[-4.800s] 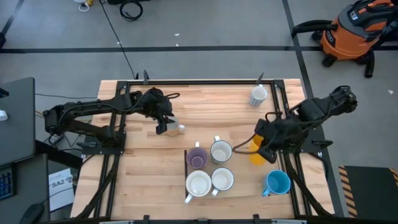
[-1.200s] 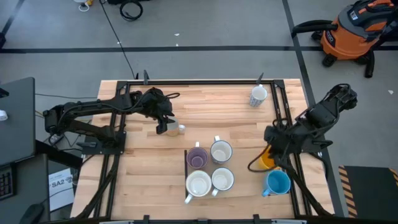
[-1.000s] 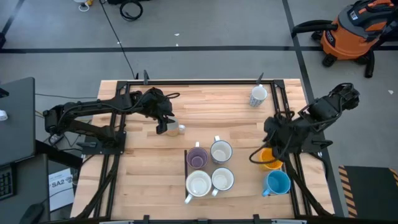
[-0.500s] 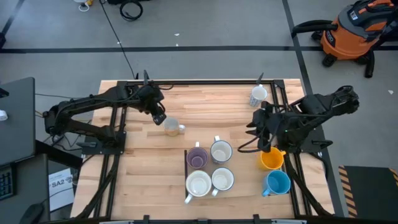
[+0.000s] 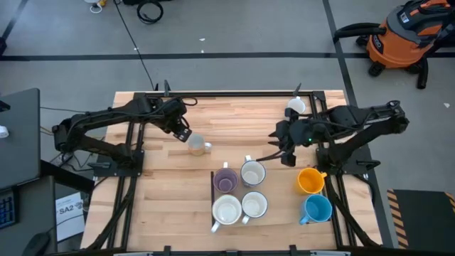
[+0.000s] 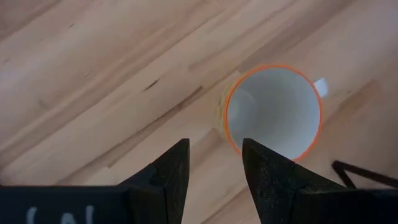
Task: Place coffee mugs
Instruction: Put the white yellow patterned mug on the shelf
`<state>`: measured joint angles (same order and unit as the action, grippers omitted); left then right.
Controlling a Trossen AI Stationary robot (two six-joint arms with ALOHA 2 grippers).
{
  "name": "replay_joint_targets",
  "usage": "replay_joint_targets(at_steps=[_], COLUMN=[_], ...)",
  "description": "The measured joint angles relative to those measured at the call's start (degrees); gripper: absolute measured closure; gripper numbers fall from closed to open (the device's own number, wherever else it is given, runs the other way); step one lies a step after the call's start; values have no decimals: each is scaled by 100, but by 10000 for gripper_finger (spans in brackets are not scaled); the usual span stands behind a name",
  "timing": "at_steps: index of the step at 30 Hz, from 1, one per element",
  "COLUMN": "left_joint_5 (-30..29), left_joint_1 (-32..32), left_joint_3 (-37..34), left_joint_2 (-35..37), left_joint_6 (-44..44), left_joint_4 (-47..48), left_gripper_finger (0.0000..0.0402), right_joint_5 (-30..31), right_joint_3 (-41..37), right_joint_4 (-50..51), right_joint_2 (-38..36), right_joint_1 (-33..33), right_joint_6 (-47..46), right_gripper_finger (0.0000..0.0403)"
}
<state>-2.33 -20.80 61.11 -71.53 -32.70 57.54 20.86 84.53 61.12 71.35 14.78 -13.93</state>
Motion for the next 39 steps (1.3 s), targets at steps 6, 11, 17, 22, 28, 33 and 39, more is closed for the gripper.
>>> replay_joint_targets(at_steps=[6,11,17,22,28,33,39], left_joint_5=[3,2,3,2,3,4,0], left_joint_1=[67,252,426,492,499,499,499], left_joint_3=[2,-3,-3,-5,-9,-10,-10], left_joint_2=[-83,-224,-501,-855,-1307,-1548,-1634], left_joint_6=[-449,-757,-1031,-1062,-1036,-965,-684], left_joint_4=[-16,-57,-64,-78,-144,-170,-191], left_gripper_finger=[246,246,246,246,246,246,246], right_joint_5=[-109,-255,-264,-354,-557,-560,-560], right_joint_3=[2,2,2,2,2,2,2], right_joint_4=[-2,-9,-21,-20,-20,-20,-17], right_joint_2=[50,57,57,57,57,57,57], right_joint_1=[-243,-378,-452,-448,-448,-448,-448], right_joint_6=[63,64,63,63,63,61,61], right_gripper_finger=[288,288,288,288,288,288,288])
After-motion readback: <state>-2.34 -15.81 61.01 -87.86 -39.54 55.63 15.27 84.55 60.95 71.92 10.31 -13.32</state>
